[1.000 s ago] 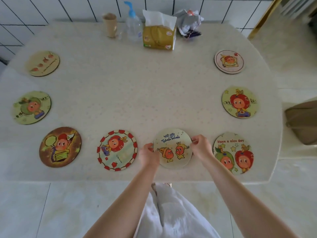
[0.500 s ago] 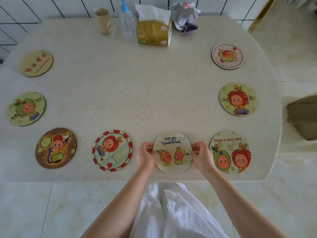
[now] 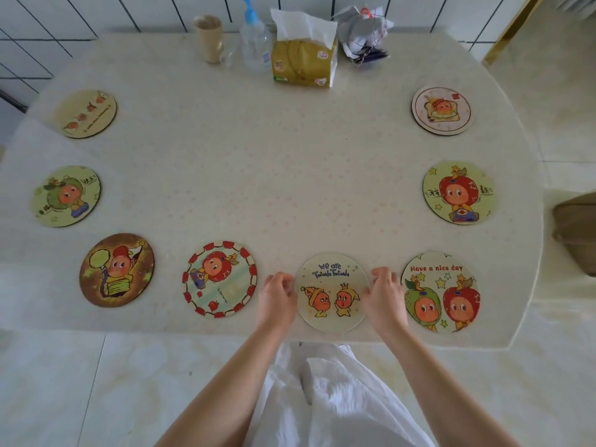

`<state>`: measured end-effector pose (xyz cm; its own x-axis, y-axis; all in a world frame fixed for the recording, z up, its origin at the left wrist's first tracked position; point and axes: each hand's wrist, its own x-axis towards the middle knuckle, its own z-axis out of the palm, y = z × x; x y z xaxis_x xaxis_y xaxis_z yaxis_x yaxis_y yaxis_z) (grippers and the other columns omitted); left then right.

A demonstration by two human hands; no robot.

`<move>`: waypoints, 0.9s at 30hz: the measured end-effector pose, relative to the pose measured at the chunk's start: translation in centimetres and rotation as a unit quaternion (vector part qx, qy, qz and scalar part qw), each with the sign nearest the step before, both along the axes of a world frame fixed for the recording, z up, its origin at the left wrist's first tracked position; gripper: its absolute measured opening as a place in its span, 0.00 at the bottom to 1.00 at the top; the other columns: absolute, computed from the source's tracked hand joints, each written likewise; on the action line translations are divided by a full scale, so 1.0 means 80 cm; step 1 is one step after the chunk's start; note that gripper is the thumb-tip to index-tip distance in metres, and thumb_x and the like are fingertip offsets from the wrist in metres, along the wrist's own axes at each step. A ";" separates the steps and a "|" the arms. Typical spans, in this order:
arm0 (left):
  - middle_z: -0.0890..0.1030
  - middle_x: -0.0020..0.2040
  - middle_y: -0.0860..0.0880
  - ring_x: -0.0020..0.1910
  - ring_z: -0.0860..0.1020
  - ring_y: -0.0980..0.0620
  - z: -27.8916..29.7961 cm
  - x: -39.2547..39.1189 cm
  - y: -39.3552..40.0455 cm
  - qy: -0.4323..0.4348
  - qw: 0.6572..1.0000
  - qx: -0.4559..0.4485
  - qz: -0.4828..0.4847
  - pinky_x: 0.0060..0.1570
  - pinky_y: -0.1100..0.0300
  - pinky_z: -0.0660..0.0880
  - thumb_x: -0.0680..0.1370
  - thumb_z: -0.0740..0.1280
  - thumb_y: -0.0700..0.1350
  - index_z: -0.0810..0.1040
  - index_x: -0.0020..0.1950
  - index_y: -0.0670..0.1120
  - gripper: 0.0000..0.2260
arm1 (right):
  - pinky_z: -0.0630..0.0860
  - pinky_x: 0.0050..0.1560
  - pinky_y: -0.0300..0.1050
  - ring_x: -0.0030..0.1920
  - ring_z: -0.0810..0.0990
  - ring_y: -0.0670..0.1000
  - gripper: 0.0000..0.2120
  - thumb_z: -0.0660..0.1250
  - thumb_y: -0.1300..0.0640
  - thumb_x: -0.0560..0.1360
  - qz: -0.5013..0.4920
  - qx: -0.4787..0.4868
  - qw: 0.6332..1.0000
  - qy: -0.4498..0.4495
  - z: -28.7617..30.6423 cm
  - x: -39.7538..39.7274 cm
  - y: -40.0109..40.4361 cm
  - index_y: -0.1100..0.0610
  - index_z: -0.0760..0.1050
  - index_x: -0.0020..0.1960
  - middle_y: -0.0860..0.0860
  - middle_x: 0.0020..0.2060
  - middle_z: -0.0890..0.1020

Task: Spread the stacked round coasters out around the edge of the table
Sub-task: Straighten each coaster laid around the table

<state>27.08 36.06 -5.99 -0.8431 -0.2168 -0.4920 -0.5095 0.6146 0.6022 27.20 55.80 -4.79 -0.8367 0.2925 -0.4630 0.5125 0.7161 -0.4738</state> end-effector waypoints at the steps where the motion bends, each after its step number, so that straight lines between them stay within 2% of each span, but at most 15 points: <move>1: 0.76 0.48 0.52 0.45 0.76 0.50 0.001 0.000 -0.001 -0.001 1.000 -0.006 -0.004 0.38 0.65 0.70 0.76 0.63 0.36 0.77 0.51 0.48 0.09 | 0.71 0.55 0.46 0.58 0.73 0.56 0.18 0.62 0.64 0.75 0.016 -0.005 1.000 0.003 0.002 -0.004 -0.007 0.60 0.68 0.65 0.56 0.59 0.74; 5: 0.77 0.54 0.52 0.49 0.76 0.54 0.010 -0.011 -0.038 0.022 0.999 -0.023 0.016 0.44 0.63 0.71 0.77 0.63 0.37 0.77 0.60 0.46 0.13 | 0.69 0.53 0.43 0.58 0.73 0.54 0.16 0.59 0.63 0.76 0.089 -0.065 0.994 -0.016 0.009 -0.026 -0.063 0.58 0.70 0.63 0.53 0.57 0.75; 7: 0.78 0.53 0.51 0.49 0.77 0.53 0.015 -0.019 -0.068 0.046 0.998 -0.039 0.032 0.45 0.62 0.72 0.77 0.63 0.38 0.78 0.59 0.45 0.12 | 0.66 0.51 0.40 0.58 0.74 0.53 0.15 0.58 0.63 0.76 0.109 -0.083 0.990 -0.030 0.010 -0.036 -0.093 0.59 0.71 0.62 0.53 0.57 0.77; 10: 0.79 0.51 0.51 0.51 0.78 0.51 0.017 -0.026 -0.123 0.066 0.994 -0.054 0.067 0.46 0.60 0.72 0.76 0.63 0.38 0.80 0.57 0.45 0.11 | 0.67 0.46 0.41 0.55 0.76 0.54 0.14 0.59 0.62 0.76 0.103 -0.113 0.986 -0.064 0.010 -0.043 -0.142 0.58 0.72 0.61 0.53 0.55 0.79; 13: 0.78 0.51 0.50 0.53 0.78 0.47 0.013 -0.032 -0.182 0.082 0.992 -0.061 0.069 0.49 0.56 0.74 0.77 0.64 0.39 0.79 0.55 0.44 0.09 | 0.69 0.34 0.38 0.43 0.75 0.46 0.15 0.60 0.61 0.75 0.040 -0.149 0.983 -0.100 0.012 -0.036 -0.192 0.57 0.70 0.61 0.53 0.52 0.77; 15: 0.78 0.55 0.48 0.56 0.76 0.47 0.011 -0.040 -0.217 0.081 0.993 -0.068 0.055 0.53 0.53 0.76 0.77 0.65 0.39 0.78 0.59 0.44 0.11 | 0.69 0.33 0.38 0.42 0.75 0.45 0.16 0.60 0.60 0.76 0.010 -0.153 0.983 -0.103 0.011 -0.027 -0.222 0.57 0.67 0.64 0.52 0.53 0.76; 17: 0.77 0.60 0.47 0.59 0.76 0.47 0.008 -0.050 -0.245 0.070 0.995 -0.070 0.016 0.58 0.52 0.75 0.77 0.65 0.38 0.76 0.62 0.44 0.14 | 0.71 0.37 0.39 0.46 0.75 0.48 0.19 0.61 0.60 0.75 -0.041 -0.163 0.979 -0.112 0.009 -0.016 -0.255 0.58 0.65 0.66 0.54 0.58 0.74; 20: 0.76 0.63 0.47 0.62 0.75 0.49 0.002 -0.067 -0.273 0.046 0.996 -0.044 -0.061 0.62 0.55 0.72 0.77 0.65 0.39 0.73 0.66 0.45 0.17 | 0.72 0.42 0.43 0.50 0.72 0.52 0.23 0.62 0.62 0.73 -0.175 -0.177 0.961 -0.122 0.012 -0.003 -0.302 0.59 0.62 0.67 0.56 0.62 0.69; 23: 0.76 0.63 0.48 0.61 0.74 0.51 -0.001 -0.077 -0.284 0.021 0.991 -0.013 -0.131 0.59 0.60 0.69 0.78 0.65 0.41 0.72 0.68 0.46 0.18 | 0.78 0.54 0.51 0.57 0.73 0.56 0.28 0.65 0.63 0.73 -0.329 -0.217 0.912 -0.116 0.010 0.001 -0.330 0.58 0.59 0.71 0.57 0.64 0.67; 25: 0.76 0.62 0.48 0.58 0.75 0.52 -0.004 -0.076 -0.272 0.008 0.991 0.010 -0.135 0.58 0.59 0.71 0.77 0.66 0.41 0.72 0.68 0.46 0.19 | 0.79 0.56 0.52 0.55 0.75 0.56 0.26 0.65 0.62 0.74 -0.371 -0.228 0.892 -0.120 0.006 0.000 -0.316 0.59 0.61 0.69 0.58 0.60 0.71; 27: 0.76 0.60 0.49 0.54 0.75 0.53 -0.003 -0.079 -0.262 0.001 0.993 0.016 -0.120 0.54 0.59 0.73 0.77 0.66 0.41 0.73 0.68 0.47 0.18 | 0.77 0.41 0.46 0.40 0.74 0.53 0.15 0.63 0.65 0.74 -0.395 -0.243 0.878 -0.115 0.002 -0.003 -0.301 0.65 0.70 0.61 0.58 0.44 0.74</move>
